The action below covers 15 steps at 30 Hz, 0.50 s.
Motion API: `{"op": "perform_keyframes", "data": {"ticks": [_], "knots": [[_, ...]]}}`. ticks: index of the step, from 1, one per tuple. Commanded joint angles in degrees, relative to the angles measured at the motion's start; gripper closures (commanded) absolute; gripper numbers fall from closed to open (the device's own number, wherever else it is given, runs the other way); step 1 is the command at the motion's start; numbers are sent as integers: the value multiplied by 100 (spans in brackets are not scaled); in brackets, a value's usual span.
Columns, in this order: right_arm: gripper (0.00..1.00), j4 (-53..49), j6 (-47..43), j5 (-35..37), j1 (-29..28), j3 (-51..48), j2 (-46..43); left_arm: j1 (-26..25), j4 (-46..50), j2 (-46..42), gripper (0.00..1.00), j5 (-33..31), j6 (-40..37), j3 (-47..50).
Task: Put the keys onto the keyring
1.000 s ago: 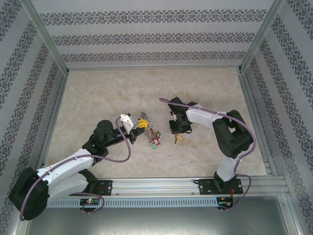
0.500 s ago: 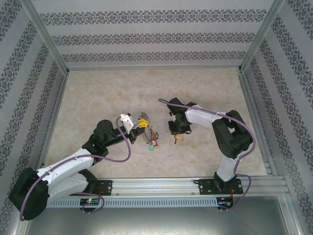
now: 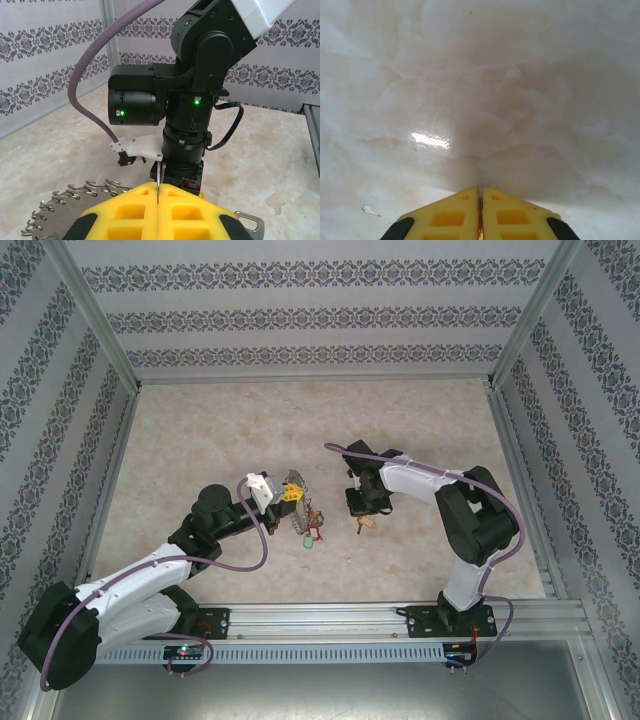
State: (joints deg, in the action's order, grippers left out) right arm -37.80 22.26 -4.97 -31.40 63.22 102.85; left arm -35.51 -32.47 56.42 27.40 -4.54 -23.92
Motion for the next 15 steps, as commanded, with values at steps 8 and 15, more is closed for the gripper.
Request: {"op": "perform_keyframes", "data": {"ticks": [8,15], "knots": [[100,275,-570,-511,17,-349,-1141,46,-119,-81,100,131,-82,-315],[100,1522,-2152,-2713,384,-1317,-3226,44,-70,287,100,862,0,-485]]}}
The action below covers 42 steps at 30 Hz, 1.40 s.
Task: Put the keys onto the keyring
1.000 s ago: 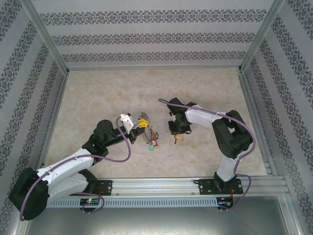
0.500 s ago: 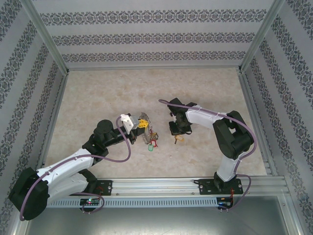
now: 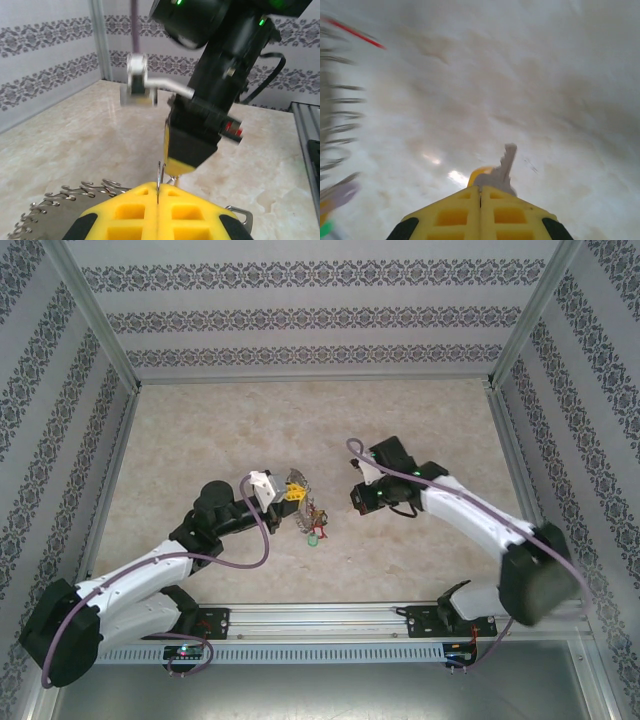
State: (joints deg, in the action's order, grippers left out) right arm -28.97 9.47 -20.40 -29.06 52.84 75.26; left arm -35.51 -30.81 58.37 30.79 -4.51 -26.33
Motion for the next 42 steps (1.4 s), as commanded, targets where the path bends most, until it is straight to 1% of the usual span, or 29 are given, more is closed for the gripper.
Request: {"op": "perform_keyframes", "data": {"ticks": [1,4,6,11,14,16,21,27,30,33,38,42], "knots": [[100,805,-1077,-1451,215,-417,-703,44,-252,206,100,718,-1,-289],[100,1013,-1729,-2013,283,-673,-1198,31,-273,496,100,1087,12,-379],[100,1033,-2070,-2172,270,-746,-1407,31,-406,615,100,1120,37,-360],[100,1300,-2354,-2233,174,-853,-1784,35,-517,869,100,1290,29,-391],[100,1621,-2409,-2095,-32,-881,-1903,26,-882,1041,100,1376,219,-349],[100,1704,-2480,-1988,-177,-823,-1875,23,-937,1149,100,1417,275,-374],[100,1933,-2510,-2061,-354,-724,-1675,21,-1295,1354,100,1408,499,-391],[100,2069,-2376,-2305,-390,-601,-1313,-9,-1753,1549,100,1357,777,-391],[100,2266,-2270,-2403,-408,-626,-1179,-26,-1832,1597,100,1338,820,-411],[100,2589,-2122,-2381,-434,-693,-1139,-52,-1854,1633,100,1334,841,-419],[100,2762,-2063,-2151,-452,-712,-1087,-68,-1873,1616,100,1317,859,-418],[100,2595,-2118,-2049,-460,-701,-1031,-71,-1925,1581,100,1285,882,-403]]}}
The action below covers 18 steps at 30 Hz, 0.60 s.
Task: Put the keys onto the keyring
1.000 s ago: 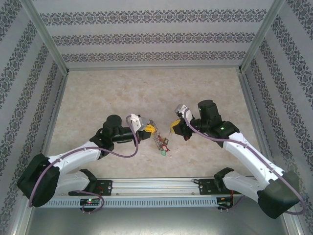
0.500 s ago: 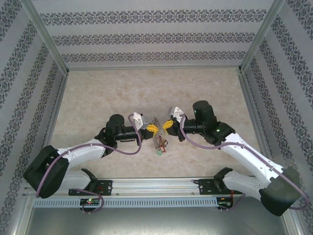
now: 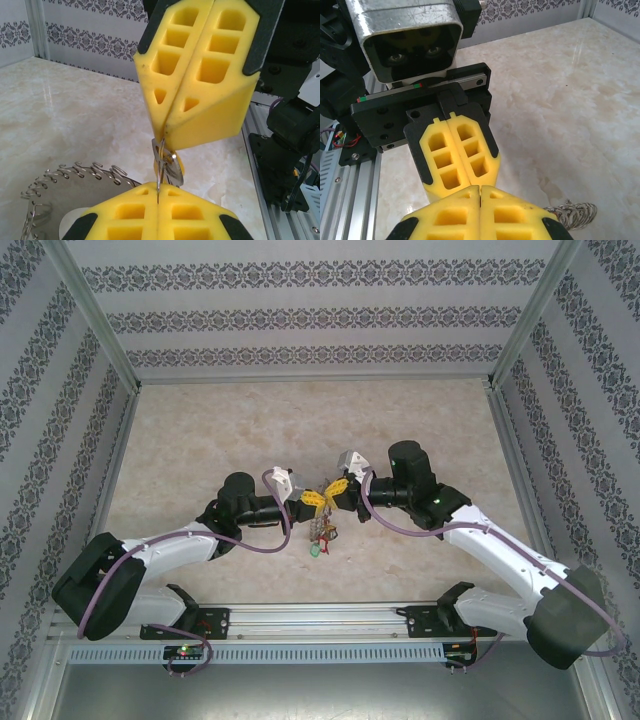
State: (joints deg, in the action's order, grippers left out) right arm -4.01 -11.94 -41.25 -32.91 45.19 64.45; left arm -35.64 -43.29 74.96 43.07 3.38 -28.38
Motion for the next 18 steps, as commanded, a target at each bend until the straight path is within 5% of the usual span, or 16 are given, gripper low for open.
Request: {"op": "perform_keyframes", "data": {"ticks": [1,18], "knots": [[100,101,53,56,-76,35,38,-62,-673,-93,100,44,95,-194],[100,315,352,-57,-84,-33,81,-66,-638,-328,100,-263,58,-159]]}}
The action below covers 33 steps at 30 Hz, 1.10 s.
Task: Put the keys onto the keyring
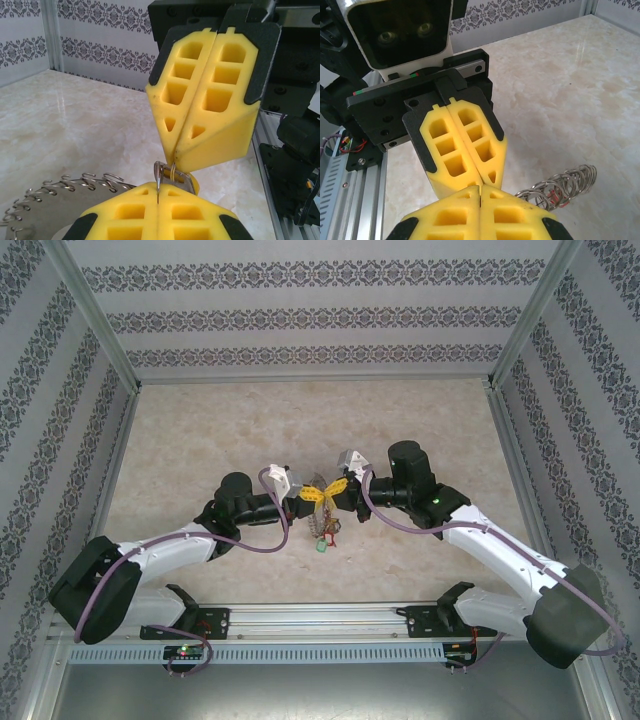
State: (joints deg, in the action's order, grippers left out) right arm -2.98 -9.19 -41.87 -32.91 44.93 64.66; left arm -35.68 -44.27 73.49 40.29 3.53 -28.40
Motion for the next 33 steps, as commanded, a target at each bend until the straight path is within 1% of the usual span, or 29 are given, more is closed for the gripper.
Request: {"op": "perform_keyframes", "data": {"ticks": [1,3,6,8,12,16,24,33], "knots": [[100,237,91,57,-84,7,86,-62,-530,-177,100,28,40,-167],[100,417,189,286,-93,-71,61,-72,-541,-178,100,51,39,-160],[100,953,422,609,-89,-324,-122,-74,-495,-179,100,74,16,-153],[100,1154,535,667,-84,-406,-188,-79,-493,-182,100,76,8,-147],[100,826,503,816,-43,-340,-103,-79,-525,-167,100,88,1,-142],[100,853,669,965,42,-380,-95,-86,-524,-162,100,86,-14,-145],[100,482,885,1069,108,-215,40,-88,-625,-113,100,53,-31,-117],[100,58,1227,1381,255,-120,132,-103,-896,-44,100,-97,-1,-21]]}}
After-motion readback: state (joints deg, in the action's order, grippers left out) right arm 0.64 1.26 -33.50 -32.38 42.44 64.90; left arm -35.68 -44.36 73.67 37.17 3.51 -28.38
